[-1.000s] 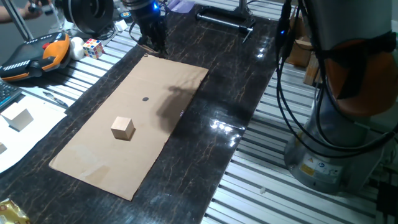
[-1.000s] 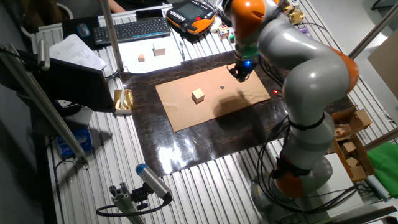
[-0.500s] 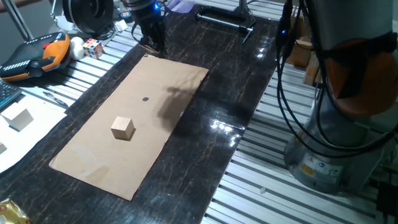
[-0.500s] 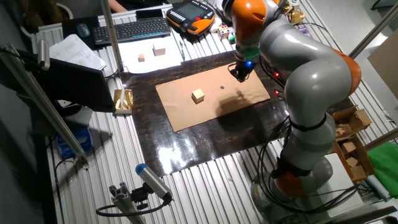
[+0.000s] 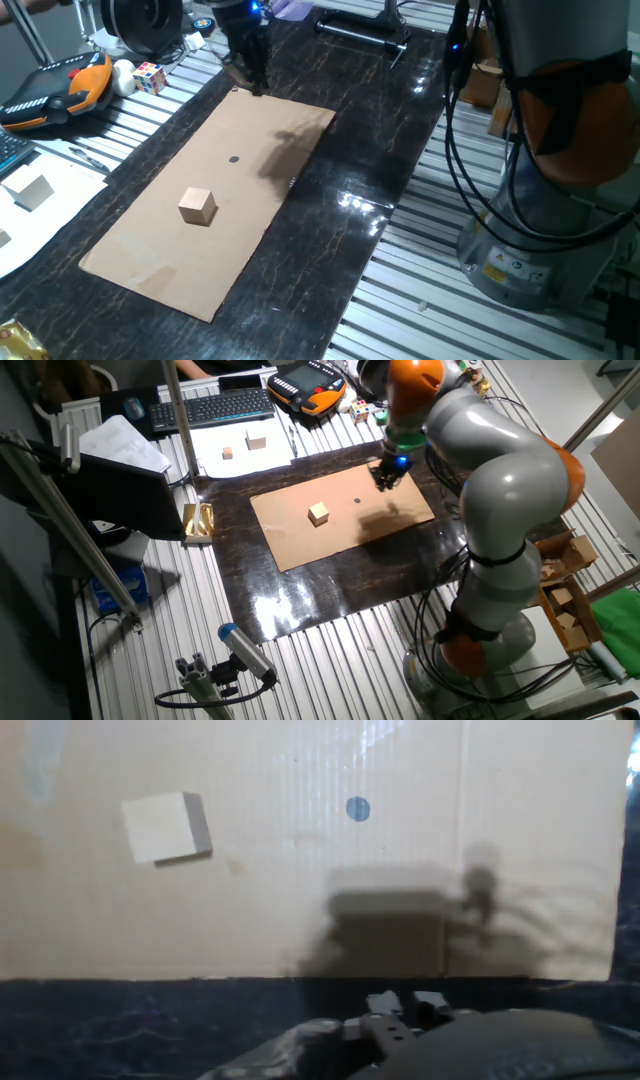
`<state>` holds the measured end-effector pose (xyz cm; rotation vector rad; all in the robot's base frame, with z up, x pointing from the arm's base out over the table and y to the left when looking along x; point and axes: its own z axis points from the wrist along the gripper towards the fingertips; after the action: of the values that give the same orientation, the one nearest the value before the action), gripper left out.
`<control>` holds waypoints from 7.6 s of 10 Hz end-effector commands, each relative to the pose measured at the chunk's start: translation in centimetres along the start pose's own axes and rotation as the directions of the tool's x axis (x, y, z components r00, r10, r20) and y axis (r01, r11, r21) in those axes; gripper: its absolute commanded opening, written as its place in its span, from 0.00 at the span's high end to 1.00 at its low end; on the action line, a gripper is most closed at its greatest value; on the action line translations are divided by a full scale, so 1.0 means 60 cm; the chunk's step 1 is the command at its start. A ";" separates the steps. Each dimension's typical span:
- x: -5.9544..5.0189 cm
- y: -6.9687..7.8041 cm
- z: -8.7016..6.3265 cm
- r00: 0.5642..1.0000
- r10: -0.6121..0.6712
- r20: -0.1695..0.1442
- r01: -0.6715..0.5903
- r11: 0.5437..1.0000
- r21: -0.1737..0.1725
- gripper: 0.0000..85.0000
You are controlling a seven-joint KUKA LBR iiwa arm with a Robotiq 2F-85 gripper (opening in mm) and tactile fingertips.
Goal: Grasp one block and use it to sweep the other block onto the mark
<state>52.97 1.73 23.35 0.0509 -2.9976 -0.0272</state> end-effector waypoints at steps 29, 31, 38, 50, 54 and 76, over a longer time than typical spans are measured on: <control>-0.101 0.270 0.179 0.995 -0.062 0.084 0.057 0.997 0.055 0.00; -0.113 0.265 0.209 0.994 -0.067 0.091 0.063 0.997 0.046 0.00; -0.123 0.259 0.263 0.992 -0.077 0.103 0.075 0.997 0.018 0.00; -0.122 0.252 0.283 0.986 -0.138 0.094 0.134 0.990 0.043 0.55; -0.119 0.247 0.267 0.981 -0.168 0.094 0.164 0.985 0.054 0.74; -0.093 0.050 0.161 0.990 0.111 0.085 -0.115 0.992 0.052 0.99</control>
<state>57.01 4.99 13.06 -0.1224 -3.0775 0.0762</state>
